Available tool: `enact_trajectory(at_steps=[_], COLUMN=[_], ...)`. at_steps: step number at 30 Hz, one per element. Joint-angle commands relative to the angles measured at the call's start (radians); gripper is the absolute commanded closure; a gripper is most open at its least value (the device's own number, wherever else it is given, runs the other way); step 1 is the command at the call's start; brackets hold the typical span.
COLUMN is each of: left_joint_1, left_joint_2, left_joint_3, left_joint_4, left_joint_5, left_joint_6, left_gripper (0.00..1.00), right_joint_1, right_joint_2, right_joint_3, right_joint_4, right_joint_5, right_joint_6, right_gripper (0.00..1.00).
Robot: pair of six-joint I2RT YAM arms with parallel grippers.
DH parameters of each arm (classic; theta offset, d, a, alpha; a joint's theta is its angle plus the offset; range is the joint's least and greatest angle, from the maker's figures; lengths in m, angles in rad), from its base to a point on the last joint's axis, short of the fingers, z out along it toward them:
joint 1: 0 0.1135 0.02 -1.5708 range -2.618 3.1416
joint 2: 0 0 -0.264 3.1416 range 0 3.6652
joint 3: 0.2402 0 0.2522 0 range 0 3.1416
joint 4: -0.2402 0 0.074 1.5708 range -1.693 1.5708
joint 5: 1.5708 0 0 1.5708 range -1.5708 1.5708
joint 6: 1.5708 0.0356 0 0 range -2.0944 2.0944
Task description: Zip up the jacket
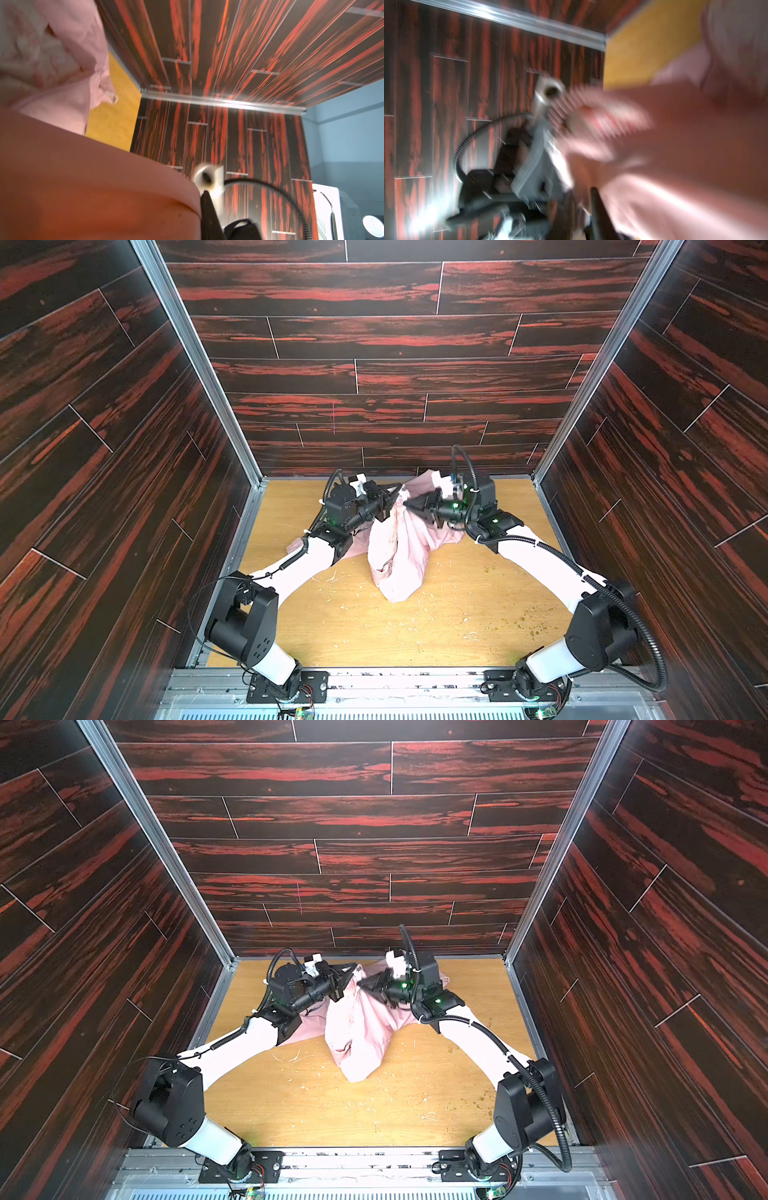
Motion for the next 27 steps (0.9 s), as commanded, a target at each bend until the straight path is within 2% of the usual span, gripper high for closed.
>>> enact_trajectory(at_steps=[1,6,12,16,21,27], left_joint_1=[0.016,0.016,0.017,0.017,0.017,0.017], left_joint_2=[-0.054,-0.057,-0.098,-0.15,-0.228,-0.31], left_joint_3=[-0.003,-0.018,-0.059,-0.117,-0.203,-0.314], left_joint_4=[0.14,0.133,0.089,0.045,0.001,-0.101], left_joint_5=[-0.036,0.03,0.145,0.217,0.267,0.266], left_joint_6=[0.0,0.005,0.008,0.015,0.03,0.058], left_gripper=[1.0,1.0,1.0,1.0,1.0,1.0], right_joint_1=[-0.045,-0.147,-0.214,-0.215,-0.194,-0.118], right_joint_2=[-0.075,-0.109,-0.059,-0.004,0.035,0.087], right_joint_3=[0.003,0.079,0.193,0.239,0.211,0.171], right_joint_4=[-0.249,-0.424,-0.467,-0.421,-0.304,-0.232], right_joint_5=[-0.144,-0.154,-0.177,-0.244,-0.328,-0.329], right_joint_6=[-0.154,-0.304,-0.336,-0.293,-0.185,-0.12], right_gripper=[0.65,0.52,0.5,0.5,0.47,0.44])
